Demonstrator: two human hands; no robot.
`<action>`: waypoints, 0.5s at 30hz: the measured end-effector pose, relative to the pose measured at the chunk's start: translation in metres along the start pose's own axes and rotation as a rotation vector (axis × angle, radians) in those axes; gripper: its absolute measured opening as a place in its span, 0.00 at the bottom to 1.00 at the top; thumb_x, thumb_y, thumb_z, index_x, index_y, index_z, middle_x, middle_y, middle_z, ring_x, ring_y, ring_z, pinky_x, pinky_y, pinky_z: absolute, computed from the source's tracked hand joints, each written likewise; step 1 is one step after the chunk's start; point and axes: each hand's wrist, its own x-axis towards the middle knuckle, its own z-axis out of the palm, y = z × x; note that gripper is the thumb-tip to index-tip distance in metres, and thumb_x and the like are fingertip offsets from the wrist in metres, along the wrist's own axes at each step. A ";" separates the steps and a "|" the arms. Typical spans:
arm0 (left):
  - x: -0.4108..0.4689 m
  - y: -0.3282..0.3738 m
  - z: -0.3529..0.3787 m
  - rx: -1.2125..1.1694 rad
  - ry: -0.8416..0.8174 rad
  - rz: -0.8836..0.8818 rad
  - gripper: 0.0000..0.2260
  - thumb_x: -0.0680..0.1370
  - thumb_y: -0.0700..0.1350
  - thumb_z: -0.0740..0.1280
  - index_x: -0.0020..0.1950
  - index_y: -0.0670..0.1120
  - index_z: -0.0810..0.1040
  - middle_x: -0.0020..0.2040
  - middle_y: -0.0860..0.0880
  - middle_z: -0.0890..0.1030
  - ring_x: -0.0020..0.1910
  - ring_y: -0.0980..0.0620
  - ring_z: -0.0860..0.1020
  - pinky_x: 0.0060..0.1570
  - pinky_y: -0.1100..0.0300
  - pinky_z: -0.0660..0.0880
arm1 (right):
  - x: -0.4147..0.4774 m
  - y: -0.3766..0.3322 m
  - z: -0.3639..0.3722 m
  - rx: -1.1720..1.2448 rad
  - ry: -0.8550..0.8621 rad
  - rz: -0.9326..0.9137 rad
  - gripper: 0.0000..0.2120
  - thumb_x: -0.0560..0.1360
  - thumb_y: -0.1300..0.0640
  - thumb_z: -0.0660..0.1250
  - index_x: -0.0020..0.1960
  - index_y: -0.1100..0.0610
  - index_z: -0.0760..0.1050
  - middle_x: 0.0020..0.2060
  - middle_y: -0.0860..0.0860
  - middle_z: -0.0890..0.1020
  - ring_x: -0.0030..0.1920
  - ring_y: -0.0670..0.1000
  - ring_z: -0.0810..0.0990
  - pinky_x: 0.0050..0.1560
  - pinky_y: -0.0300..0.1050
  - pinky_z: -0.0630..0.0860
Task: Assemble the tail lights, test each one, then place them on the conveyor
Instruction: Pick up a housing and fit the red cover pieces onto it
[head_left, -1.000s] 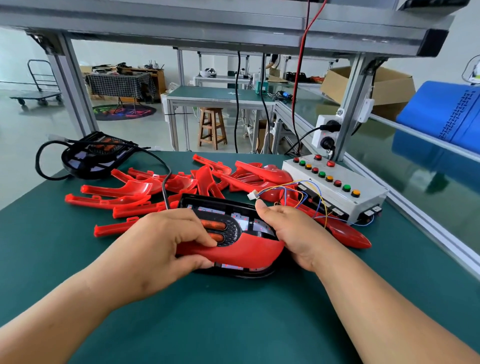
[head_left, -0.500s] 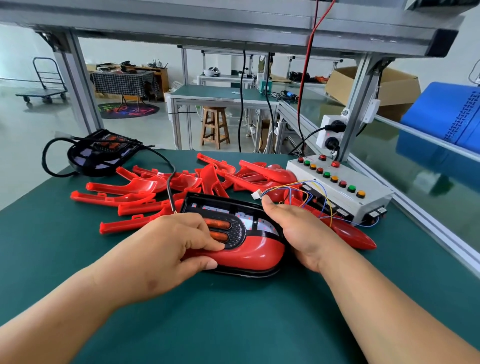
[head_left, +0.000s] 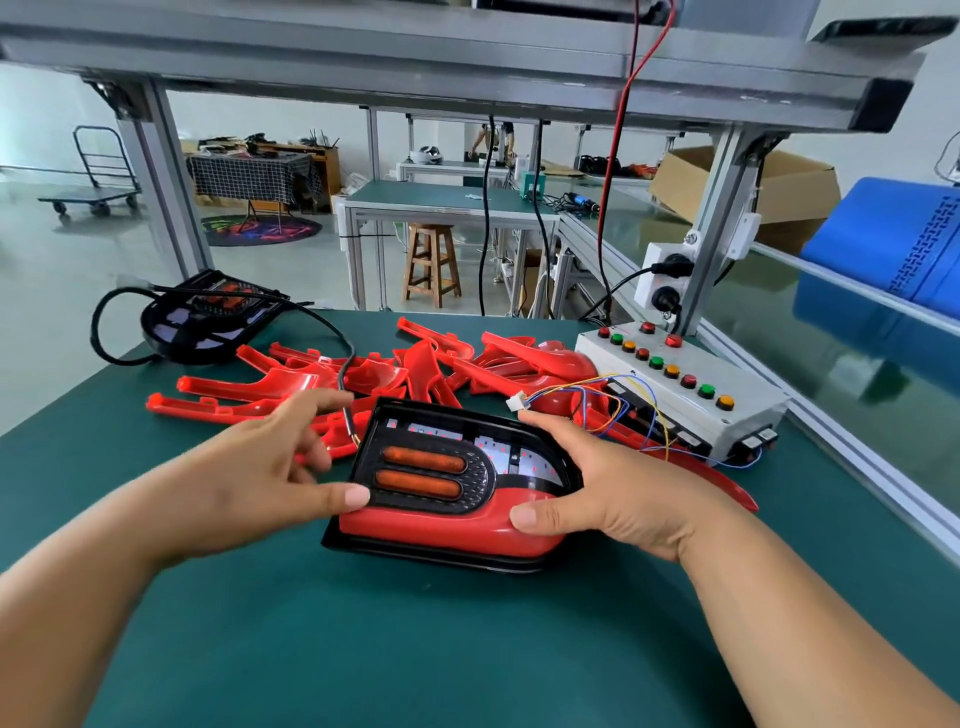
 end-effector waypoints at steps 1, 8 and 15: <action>-0.002 -0.001 -0.001 -0.050 -0.140 -0.073 0.28 0.65 0.68 0.68 0.63 0.69 0.65 0.43 0.52 0.81 0.40 0.57 0.80 0.40 0.65 0.75 | 0.000 0.000 0.001 0.005 0.011 -0.012 0.52 0.59 0.52 0.81 0.77 0.43 0.58 0.66 0.41 0.75 0.63 0.41 0.76 0.69 0.45 0.70; 0.000 0.000 0.008 -0.639 -0.302 -0.075 0.20 0.73 0.50 0.69 0.65 0.55 0.74 0.59 0.51 0.82 0.56 0.51 0.81 0.54 0.59 0.77 | 0.007 0.001 0.007 0.328 0.200 -0.159 0.58 0.52 0.56 0.84 0.76 0.47 0.60 0.61 0.38 0.78 0.61 0.39 0.78 0.64 0.41 0.74; 0.005 0.003 0.006 -1.004 -0.121 -0.002 0.21 0.72 0.39 0.65 0.66 0.45 0.75 0.62 0.43 0.80 0.61 0.46 0.79 0.59 0.52 0.77 | 0.013 -0.002 0.024 0.526 0.246 -0.313 0.54 0.56 0.61 0.83 0.75 0.41 0.60 0.65 0.44 0.78 0.66 0.47 0.76 0.65 0.48 0.73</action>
